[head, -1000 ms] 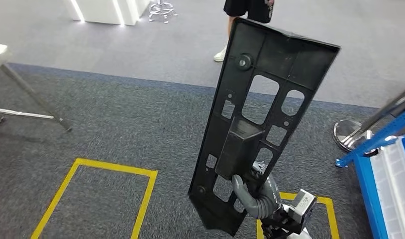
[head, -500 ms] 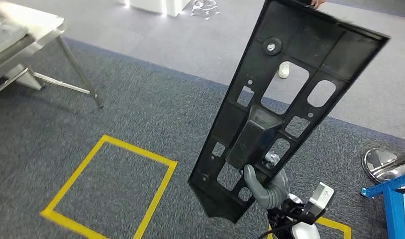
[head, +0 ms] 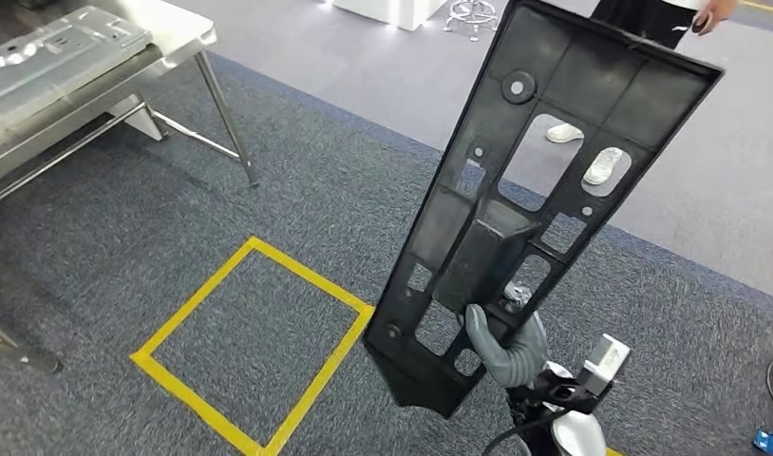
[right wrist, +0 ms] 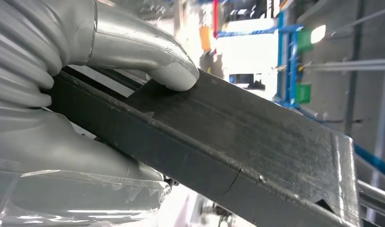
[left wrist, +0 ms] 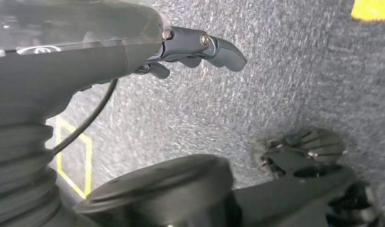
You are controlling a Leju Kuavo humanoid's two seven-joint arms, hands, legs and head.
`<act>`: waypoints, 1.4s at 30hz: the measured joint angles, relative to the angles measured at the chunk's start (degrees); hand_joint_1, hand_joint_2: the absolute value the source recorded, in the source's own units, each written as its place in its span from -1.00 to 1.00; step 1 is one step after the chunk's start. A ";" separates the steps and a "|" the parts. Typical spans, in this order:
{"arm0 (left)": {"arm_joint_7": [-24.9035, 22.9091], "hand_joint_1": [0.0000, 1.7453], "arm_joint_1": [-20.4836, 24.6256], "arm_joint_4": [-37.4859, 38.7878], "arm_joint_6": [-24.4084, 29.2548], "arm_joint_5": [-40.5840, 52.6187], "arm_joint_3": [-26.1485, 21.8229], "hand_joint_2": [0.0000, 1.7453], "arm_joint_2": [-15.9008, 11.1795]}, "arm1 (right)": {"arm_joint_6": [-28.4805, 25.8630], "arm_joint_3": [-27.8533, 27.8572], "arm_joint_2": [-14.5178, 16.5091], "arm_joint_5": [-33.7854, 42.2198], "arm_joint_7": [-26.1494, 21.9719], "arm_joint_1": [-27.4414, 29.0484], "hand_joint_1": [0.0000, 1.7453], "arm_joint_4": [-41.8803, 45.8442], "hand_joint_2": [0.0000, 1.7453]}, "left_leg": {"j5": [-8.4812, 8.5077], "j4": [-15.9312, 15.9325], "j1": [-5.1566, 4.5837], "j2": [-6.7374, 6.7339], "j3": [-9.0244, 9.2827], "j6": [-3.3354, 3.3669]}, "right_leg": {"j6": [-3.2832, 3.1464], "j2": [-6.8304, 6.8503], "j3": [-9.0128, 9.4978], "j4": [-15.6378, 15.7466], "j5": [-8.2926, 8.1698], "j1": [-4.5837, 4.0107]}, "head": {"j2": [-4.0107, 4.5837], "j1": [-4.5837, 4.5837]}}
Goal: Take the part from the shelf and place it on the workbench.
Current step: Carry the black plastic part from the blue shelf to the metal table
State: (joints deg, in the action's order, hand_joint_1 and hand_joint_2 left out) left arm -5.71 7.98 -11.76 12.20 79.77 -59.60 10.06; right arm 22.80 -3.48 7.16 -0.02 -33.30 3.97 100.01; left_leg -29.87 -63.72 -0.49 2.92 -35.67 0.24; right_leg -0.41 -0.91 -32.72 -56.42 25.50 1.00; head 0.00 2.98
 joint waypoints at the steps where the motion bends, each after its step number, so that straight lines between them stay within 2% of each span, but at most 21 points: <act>1: 0.38 -1.00 0.11 0.00 0.19 -0.01 0.00 1.00 -0.14 | 0.15 0.07 0.16 0.23 -0.10 0.03 1.00 -0.18 1.00 | -1.61 -3.64 0.18 -1.19 -1.82 -0.29 | -0.14 0.89 0.12 0.04 0.08 -0.08 | 0.00 0.08; 3: 0.90 -1.00 0.30 0.00 0.55 -0.01 0.00 1.00 -0.46 | 0.49 0.23 0.39 0.74 -0.40 0.04 1.00 -0.85 1.00 | -2.93 -8.80 0.62 -2.24 -4.49 -0.83 | -0.19 2.71 0.25 -0.07 0.39 -0.18 | 0.00 0.07; 4: 0.89 -1.00 0.32 0.00 0.68 0.11 0.01 1.00 -0.62 | 0.61 0.34 0.57 0.98 -0.61 0.03 1.00 -1.27 1.00 | -2.01 -8.52 0.84 -2.59 -4.42 -1.05 | -0.14 3.53 0.37 -0.16 0.60 -0.17 | 0.00 0.07; 7: 0.05 -1.00 -0.03 0.00 0.76 0.84 0.16 1.00 -1.10 | 0.72 0.88 1.26 1.42 -1.26 -0.02 1.00 -2.19 1.00 | 3.36 1.59 0.90 -5.19 0.58 -1.10 | 0.37 5.43 1.02 -0.61 1.44 -0.18 | 0.00 0.07; 9: -0.51 -1.00 -0.25 0.00 0.76 1.27 0.38 1.00 -1.33 | 0.77 1.50 1.70 1.51 -1.49 -0.06 1.00 -2.39 1.00 | 4.06 5.56 0.35 -6.83 2.45 -0.46 | 0.88 6.52 1.18 -0.87 1.81 -0.39 | 0.00 0.04; 12: -0.71 -1.00 -0.24 0.00 0.79 1.48 0.62 1.00 -1.63 | 1.07 2.44 2.50 1.29 -1.29 -0.56 1.00 -2.39 1.00 | 4.01 6.07 0.20 -5.55 2.35 0.55 | 1.72 7.81 1.33 -1.11 2.20 -0.44 | 0.00 0.00; 14: -0.62 -1.00 0.09 0.00 0.80 1.49 0.84 1.00 -1.69 | 1.33 2.87 2.91 1.04 -1.03 -1.03 1.00 -2.35 1.00 | 4.36 6.52 0.47 -4.53 2.52 1.23 | 2.22 5.50 0.38 -3.63 4.04 -0.20 | 0.00 -0.04; 16: -0.47 -1.00 0.51 0.00 0.81 1.49 1.10 1.00 -1.67 | 1.46 3.38 3.11 0.84 -0.62 -1.14 1.00 -2.36 1.00 | 4.53 6.65 0.56 -3.78 2.55 1.69 | 2.43 2.25 -3.01 -10.50 7.51 -0.08 | 0.00 -0.13; 17: -0.39 -1.00 0.61 0.00 0.81 1.49 1.19 1.00 -1.66 | 1.40 3.67 3.16 0.78 -0.40 -1.13 1.00 -2.43 1.00 | 4.53 6.64 0.52 -3.37 2.53 1.78 | 2.48 1.56 -5.05 -14.32 8.88 -0.10 | 0.00 -0.18; 19: -0.29 -1.00 0.70 0.00 0.82 1.52 1.30 1.00 -1.67 | 1.09 4.25 3.33 0.75 0.05 -1.17 1.00 -2.56 1.00 | 4.47 6.56 0.47 -2.53 2.63 1.79 | 2.53 1.14 -7.18 -17.49 8.57 -0.06 | 0.00 -0.19; 20: -0.28 -1.00 0.72 0.00 0.82 1.56 1.34 1.00 -1.69 | 0.97 4.53 3.41 0.79 0.20 -1.26 1.00 -2.60 1.00 | 4.39 6.49 0.48 -2.16 2.76 1.72 | 2.50 1.12 -6.62 -15.67 6.71 0.00 | 0.00 -0.19; 22: -0.28 -1.00 0.77 0.00 0.78 1.64 1.43 1.00 -1.71 | 0.87 4.93 3.61 0.91 0.41 -1.56 1.00 -2.61 1.00 | 4.04 6.21 0.47 -1.61 2.93 1.40 | 2.42 0.94 -3.56 -8.37 2.28 0.18 | 0.00 -0.20; 24: -0.28 -1.00 0.91 0.00 0.71 1.77 1.48 1.00 -1.69 | 0.92 5.14 3.86 1.07 0.67 -1.84 1.00 -2.58 1.00 | 3.74 5.65 0.32 -1.29 2.59 0.89 | 2.12 0.58 -1.63 -3.34 0.69 0.17 | 0.00 -0.19; 27: -0.29 -1.00 1.08 0.00 0.61 2.26 1.64 1.00 -1.65 | 0.97 5.51 4.33 1.37 1.43 -2.05 1.00 -2.50 1.00 | 3.10 5.60 0.28 -1.29 2.26 -0.08 | 1.03 0.40 -1.38 -2.22 1.38 -0.01 | -0.01 -0.19; 29: -0.45 -1.00 1.15 0.00 0.40 2.70 1.91 1.00 -1.65 | 0.93 5.70 4.68 1.44 1.63 -2.21 1.00 -2.34 1.00 | 1.69 3.53 0.37 -1.82 1.55 -0.69 | 0.05 0.56 -0.51 -1.71 1.90 0.10 | -0.01 -0.05; 32: -0.71 -1.00 1.21 0.00 0.11 3.02 2.29 1.00 -1.63 | 0.88 5.93 5.01 1.44 1.92 -2.31 1.00 -2.22 1.00 | -2.22 -6.94 0.59 -2.50 -3.79 -1.22 | -0.63 1.10 0.91 -1.58 2.80 -0.13 | 0.00 0.12; 34: -0.75 -1.00 1.33 0.00 0.12 3.00 2.39 1.00 -1.53 | 0.91 6.04 5.04 1.44 2.25 -2.33 1.00 -2.28 1.00 | -2.14 -10.87 0.62 -2.61 -6.39 -1.30 | -0.63 1.34 2.00 -1.60 3.69 -0.35 | 0.00 0.11; 35: -0.79 -1.00 1.28 0.00 0.15 2.99 2.41 1.00 -1.45 | 0.94 6.05 5.06 1.44 2.34 -2.37 1.00 -2.31 1.00 | -0.38 -9.64 0.62 -2.63 -6.15 -1.18 | -0.58 1.39 2.74 -1.60 4.22 -0.45 | 0.00 0.11; 38: -0.97 -1.00 0.65 0.00 0.27 3.00 2.44 1.00 -1.33 | 1.07 6.07 5.22 1.47 2.39 -2.67 1.00 -2.41 1.00 | 5.76 0.15 0.32 -2.86 -2.05 -0.14 | -0.20 1.39 5.12 -1.34 5.96 -0.57 | 0.00 0.05; 39: -1.03 -1.00 0.46 0.00 0.34 2.99 2.45 1.00 -1.32 | 1.11 6.08 5.29 1.50 2.39 -2.81 1.00 -2.47 1.00 | 5.95 2.32 0.04 -3.02 -0.86 0.28 | 0.10 1.40 5.59 -1.16 6.39 -0.50 | 0.00 0.06; 42: -1.13 -1.00 0.33 0.00 0.49 2.96 2.46 1.00 -1.30 | 1.15 6.11 5.38 1.55 2.43 -3.04 1.00 -2.67 1.00 | 3.80 5.12 -0.55 -3.11 1.43 1.46 | 1.42 1.56 5.80 -2.13 6.23 -0.15 | -0.02 0.13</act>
State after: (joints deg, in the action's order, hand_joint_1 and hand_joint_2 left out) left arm -6.84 8.31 -11.76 12.69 82.73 -57.14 8.76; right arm 23.95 2.63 12.55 1.53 -30.87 0.93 97.35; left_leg -26.07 -58.61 -1.04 -0.18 -34.24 1.70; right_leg 1.01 0.65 -26.92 -58.54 31.72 0.84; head -0.02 3.10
